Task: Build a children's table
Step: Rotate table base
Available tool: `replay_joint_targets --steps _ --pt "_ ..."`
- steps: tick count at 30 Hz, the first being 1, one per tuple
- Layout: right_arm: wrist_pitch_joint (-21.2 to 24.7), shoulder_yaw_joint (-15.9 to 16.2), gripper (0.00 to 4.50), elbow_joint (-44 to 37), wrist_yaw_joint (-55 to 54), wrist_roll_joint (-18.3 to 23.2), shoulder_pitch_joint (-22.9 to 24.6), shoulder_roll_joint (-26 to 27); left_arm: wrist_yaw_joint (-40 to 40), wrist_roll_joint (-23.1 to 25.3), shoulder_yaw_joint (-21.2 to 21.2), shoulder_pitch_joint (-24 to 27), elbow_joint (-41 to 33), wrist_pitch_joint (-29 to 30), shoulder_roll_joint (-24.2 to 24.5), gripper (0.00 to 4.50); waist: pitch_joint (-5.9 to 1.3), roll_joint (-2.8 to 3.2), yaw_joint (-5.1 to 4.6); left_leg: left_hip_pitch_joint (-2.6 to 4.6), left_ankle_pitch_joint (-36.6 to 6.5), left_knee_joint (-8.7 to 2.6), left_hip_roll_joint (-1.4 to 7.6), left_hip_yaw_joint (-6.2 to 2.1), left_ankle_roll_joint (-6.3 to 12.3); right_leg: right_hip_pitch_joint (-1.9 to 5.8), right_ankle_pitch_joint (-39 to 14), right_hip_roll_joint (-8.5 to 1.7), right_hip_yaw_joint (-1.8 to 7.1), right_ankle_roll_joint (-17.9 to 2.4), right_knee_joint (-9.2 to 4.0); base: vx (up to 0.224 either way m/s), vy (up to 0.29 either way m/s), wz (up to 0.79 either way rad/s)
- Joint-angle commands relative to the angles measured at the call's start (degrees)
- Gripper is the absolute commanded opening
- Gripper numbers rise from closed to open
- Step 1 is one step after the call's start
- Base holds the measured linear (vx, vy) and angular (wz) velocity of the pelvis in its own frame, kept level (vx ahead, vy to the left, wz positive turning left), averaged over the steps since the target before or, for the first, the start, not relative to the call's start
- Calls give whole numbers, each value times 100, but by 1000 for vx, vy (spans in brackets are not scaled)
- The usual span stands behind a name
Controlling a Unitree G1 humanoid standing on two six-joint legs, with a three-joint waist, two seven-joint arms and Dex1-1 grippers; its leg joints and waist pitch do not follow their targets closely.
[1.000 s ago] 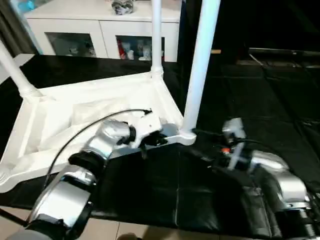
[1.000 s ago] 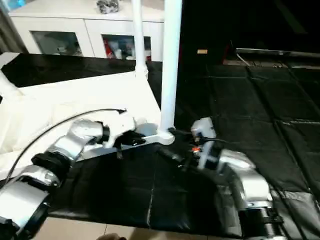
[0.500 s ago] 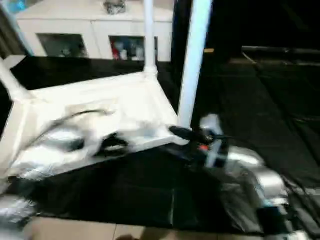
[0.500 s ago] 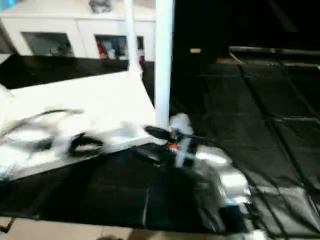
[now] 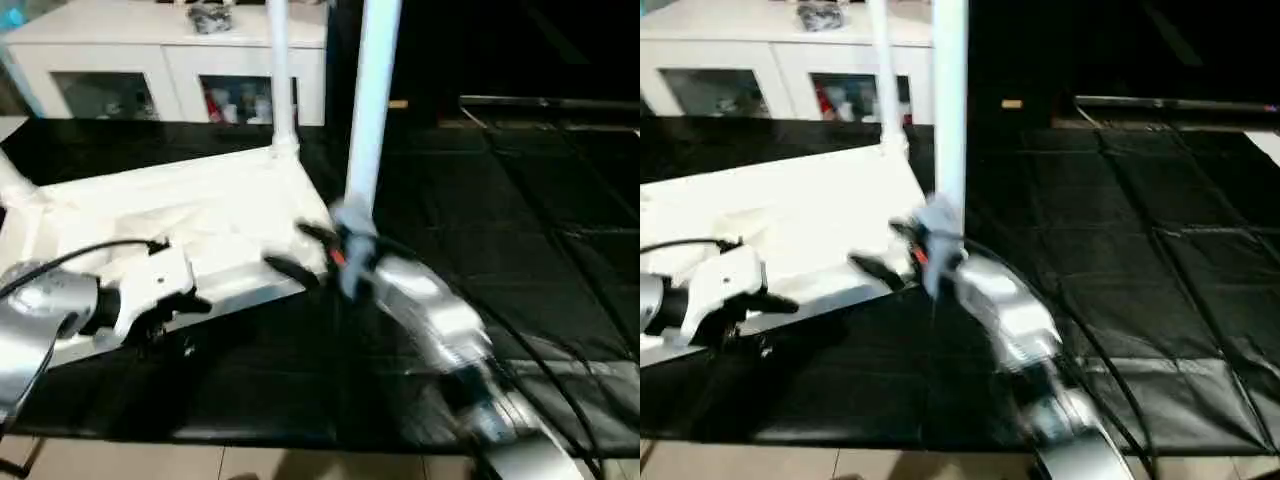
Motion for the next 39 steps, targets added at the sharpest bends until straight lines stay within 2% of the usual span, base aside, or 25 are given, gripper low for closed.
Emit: replay_joint_targets --steps 1,4,6,7,8,10,11,14,18,19,22,23,25,31,34,35,36,39 --pt "-135 -116 450 425 -492 -154 -185 50 106 52 0 -3 -125 106 39 303 -328 126 -49 162 -2107 -476 236 -151 -326 150 -2415 -470 431 -745 -463 0 0 0" --pt "-289 -295 450 946 -1042 -207 -436 142 304 249 -106 19 -32 86 41 341 -352 126 -58 140 -2004 -482 233 -149 -376 170 -1905 -450 452 -864 -390 0 0 0" --pt "-423 -562 450 1364 -1380 -128 -608 228 593 463 -192 23 112 -20 33 347 -367 119 -56 133 -1948 -469 215 -138 -369 191 -1712 -443 464 -899 -371 0 0 0" --pt "-437 -591 450 1403 -1412 -119 -622 236 631 486 -200 22 129 -32 31 347 -361 133 -58 132 -1951 -466 213 -135 -374 174 -1667 -442 475 -914 -369 0 0 0" --pt "-437 -591 450 1403 -1412 -119 -622 236 631 486 -200 22 129 -32 31 354 -369 121 -49 134 -1939 -458 201 -134 -355 189 -1660 -440 477 -913 -360 0 0 0" --pt "-584 -852 450 1857 -1702 -38 -771 211 1064 734 -267 -68 386 -178 -71 354 -374 102 -54 106 -1874 -455 196 -139 -336 205 -1625 -442 484 -936 -345 0 0 0" --pt "-639 -900 450 1997 -1783 -29 -818 187 1163 780 -282 -101 443 -193 -104 354 -372 112 -42 126 -1887 -446 189 -130 -326 193 -1691 -442 487 -918 -359 0 0 0" --pt "-805 -1033 450 2322 -1994 0 -907 72 1370 934 -371 -141 609 -319 -149 354 -378 112 -40 108 -1908 -448 193 -144 -314 212 -1767 -447 479 -878 -364 0 0 0" --pt "-1010 -1220 450 2652 -2278 55 -1018 -64 1503 1015 -416 -158 691 -402 -181 354 -379 90 -33 113 -1897 -431 188 -132 -285 205 -1800 -452 482 -916 -367 0 0 0" --pt "-1044 -1279 450 2715 -2328 69 -1040 -114 1558 1042 -424 -183 733 -440 -202 354 -378 65 -39 101 -1871 -432 188 -132 -264 212 -1824 -450 480 -906 -364 0 0 0" --pt "-1173 -1454 450 2940 -2434 76 -1128 -240 1723 1086 -460 -279 883 -594 -292 354 -377 106 -27 115 -1926 -415 180 -130 -258 192 -1917 -449 477 -896 -374 0 0 0" --pt "-1232 -1520 450 3043 -2473 80 -1164 -304 1794 1111 -491 -336 972 -717 -360 354 -380 82 -30 118 -1939 -411 180 -130 -267 197 -1903 -444 474 -909 -376 0 0 0" --pt "-1326 -1626 450 3206 -2534 99 -1220 -428 1932 1167 -571 -459 1157 -907 -509 354 -374 101 -25 112 -2001 -407 179 -133 -267 197 -1943 -446 472 -908 -379 0 0 0" --pt "-1453 -1769 450 3393 -2619 131 -1299 -641 2147 1372 -763 -672 1532 -1247 -645 354 -388 81 -17 103 -1966 -390 174 -131 -219 200 -1964 -447 465 -909 -381 0 0 0" --pt "-1534 -1875 450 3495 -2686 114 -1297 -830 2384 1488 -819 -808 1804 -1548 -755 354 -403 78 13 137 -1915 -369 175 -112 -196 169 -1898 -435 465 -955 -388 0 0 0" --pt "-1547 -1903 450 3516 -2697 116 -1277 -889 2449 1528 -836 -831 1890 -1661 -775 354 -405 78 15 130 -1897 -369 182 -110 -201 173 -1843 -438 467 -971 -378 0 0 0" --pt "-1554 -1926 450 3526 -2711 116 -1251 -943 2500 1554 -843 -840 1958 -1724 -793 354 -408 58 9 89 -1830 -373 178 -115 -184 203 -1778 -434 460 -974 -357 0 0 0" --pt "-1595 -1959 450 3576 -2690 124 -1183 -1063 2666 1639 -887 -837 2136 -1954 -794 354 -416 60 33 92 -1734 -362 182 -108 -153 192 -1716 -434 458 -972 -349 0 0 0"
